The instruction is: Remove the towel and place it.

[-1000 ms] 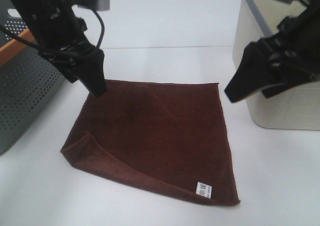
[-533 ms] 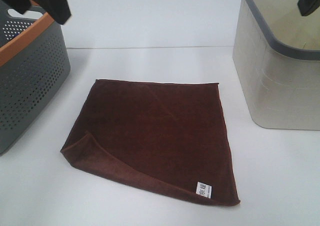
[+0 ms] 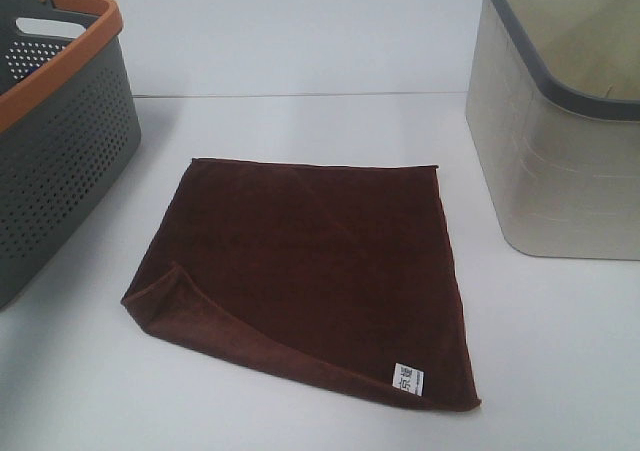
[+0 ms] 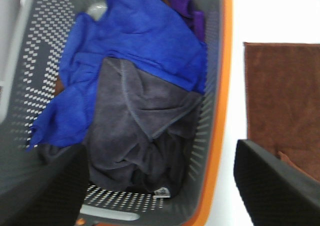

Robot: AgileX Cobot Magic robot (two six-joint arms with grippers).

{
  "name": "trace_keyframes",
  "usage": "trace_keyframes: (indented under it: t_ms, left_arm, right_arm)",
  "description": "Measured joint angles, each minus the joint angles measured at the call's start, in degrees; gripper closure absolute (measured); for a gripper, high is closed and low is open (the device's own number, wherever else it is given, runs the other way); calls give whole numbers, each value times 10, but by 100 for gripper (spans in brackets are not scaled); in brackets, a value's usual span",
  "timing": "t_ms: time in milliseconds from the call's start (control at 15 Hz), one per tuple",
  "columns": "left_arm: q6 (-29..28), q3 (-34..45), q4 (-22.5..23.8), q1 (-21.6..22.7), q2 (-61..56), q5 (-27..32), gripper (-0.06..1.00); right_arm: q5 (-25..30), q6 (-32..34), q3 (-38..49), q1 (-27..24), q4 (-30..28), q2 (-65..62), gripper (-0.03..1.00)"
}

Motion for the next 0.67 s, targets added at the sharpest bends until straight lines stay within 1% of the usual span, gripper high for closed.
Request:
trace_keyframes:
  t_ms: [67,133,200,267,333,400,467,533,667]
  left_arm:
    - [9,7,1,23,-17,0,18]
    - [21,22,2,36,-36,1,18]
    - [27,30,2,37,-43,1,18]
    - [33,56,2,38,-64,0,18]
    - [34,104,2,38,-97,0,18]
    - [33,146,4,38,-129,0,18]
    - [29,186,7,38,-168,-1,18]
    - [26,205,11,38,-186,-1,18]
    - [10,295,26,40,-281,-6,18]
  right_arm:
    - [0,-11,0,-34,13,0,34]
    - [0,-32,0,-65,23,0,34]
    - [0,-54,0,-85,31,0,34]
    - [0,-73,0,-91,36,0,34]
    - [0,-82,0,-91,46,-2,34]
    - [1,-97,5,-91,70,-11,34]
    - [1,-121,17,-91,106,-32,34]
    - [1,-135,26,-91,124,-46,34]
    - [1,-178,78,-91,168,-110,34]
